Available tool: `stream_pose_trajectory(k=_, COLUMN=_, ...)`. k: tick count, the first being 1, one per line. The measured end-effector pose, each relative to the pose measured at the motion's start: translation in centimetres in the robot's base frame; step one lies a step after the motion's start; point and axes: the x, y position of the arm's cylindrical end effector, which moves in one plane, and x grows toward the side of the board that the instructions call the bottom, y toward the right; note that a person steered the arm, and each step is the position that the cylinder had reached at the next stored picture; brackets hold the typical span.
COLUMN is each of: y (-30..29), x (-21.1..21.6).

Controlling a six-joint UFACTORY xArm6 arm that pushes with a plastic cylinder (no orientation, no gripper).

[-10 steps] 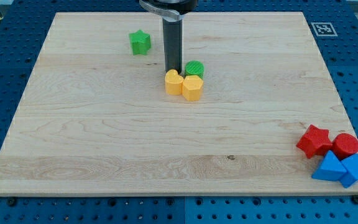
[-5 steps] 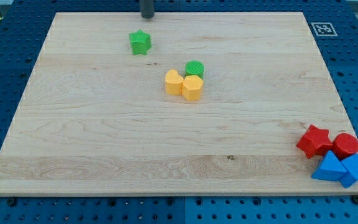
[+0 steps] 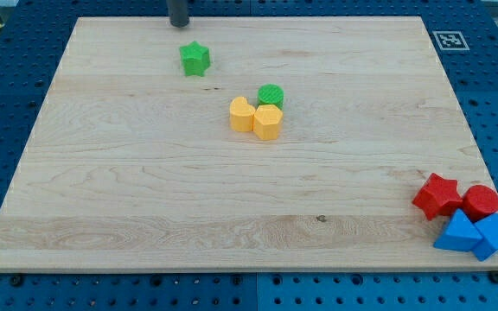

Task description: Push the green star into the yellow heart

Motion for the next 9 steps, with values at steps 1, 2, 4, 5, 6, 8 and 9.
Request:
stream_pose_trajectory(k=1, y=0.1, x=2.8)
stream_pose_trajectory(k=2, y=0.6, x=4.7)
stream_pose_trajectory(k=4, y=3.8, x=8.5)
stream_pose_trajectory(k=5, y=4.8, x=10.4)
stream_pose_trajectory(k=6, y=5.3, x=11.5)
stream_pose_trajectory(k=8, y=3.7, x=11.9)
stream_pose_trajectory(k=9, y=6.4, x=12.7)
